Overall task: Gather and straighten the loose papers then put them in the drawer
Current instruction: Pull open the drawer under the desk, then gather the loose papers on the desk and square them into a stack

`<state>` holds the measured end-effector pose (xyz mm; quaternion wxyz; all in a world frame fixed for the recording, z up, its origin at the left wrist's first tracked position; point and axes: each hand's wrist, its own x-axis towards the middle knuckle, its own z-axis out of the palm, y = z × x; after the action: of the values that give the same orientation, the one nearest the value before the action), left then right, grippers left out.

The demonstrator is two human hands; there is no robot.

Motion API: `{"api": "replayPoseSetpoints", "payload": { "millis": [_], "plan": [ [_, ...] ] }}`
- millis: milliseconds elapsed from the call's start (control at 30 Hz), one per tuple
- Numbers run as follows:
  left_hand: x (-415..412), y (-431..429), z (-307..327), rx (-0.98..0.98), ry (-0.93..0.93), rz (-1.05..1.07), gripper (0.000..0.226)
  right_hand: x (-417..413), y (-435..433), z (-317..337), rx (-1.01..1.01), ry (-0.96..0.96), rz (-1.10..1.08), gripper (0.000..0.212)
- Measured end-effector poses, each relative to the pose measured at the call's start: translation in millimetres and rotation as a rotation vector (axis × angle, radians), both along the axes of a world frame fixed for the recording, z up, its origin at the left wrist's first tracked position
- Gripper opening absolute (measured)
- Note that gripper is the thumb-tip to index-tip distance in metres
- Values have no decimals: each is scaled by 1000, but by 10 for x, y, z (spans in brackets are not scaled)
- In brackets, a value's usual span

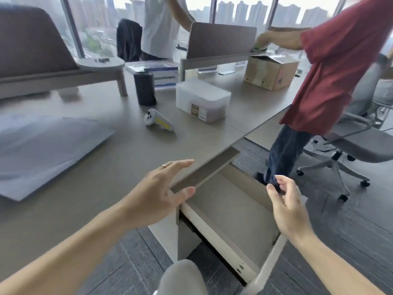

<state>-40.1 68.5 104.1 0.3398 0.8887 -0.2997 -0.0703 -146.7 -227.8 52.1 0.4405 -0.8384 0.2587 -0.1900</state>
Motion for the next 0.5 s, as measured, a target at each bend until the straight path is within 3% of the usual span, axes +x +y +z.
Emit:
{"api": "replayPoseSetpoints", "payload": {
  "millis": [133, 267, 400, 500],
  "plan": [
    [358, 1068, 279, -42, -120, 323, 59, 723, 1035, 290, -133, -76, 325, 45],
    [438, 2375, 233, 10, -57, 633, 62, 1415, 2308, 391, -138, -119, 600, 45],
    [348, 3358, 55, 103, 1, 835, 68, 2025, 3344, 467, 203, 86, 688, 47],
    [461, 3812, -64, 126, 31, 916, 66, 2295, 3829, 516, 469, 219, 591, 68]
  ]
}}
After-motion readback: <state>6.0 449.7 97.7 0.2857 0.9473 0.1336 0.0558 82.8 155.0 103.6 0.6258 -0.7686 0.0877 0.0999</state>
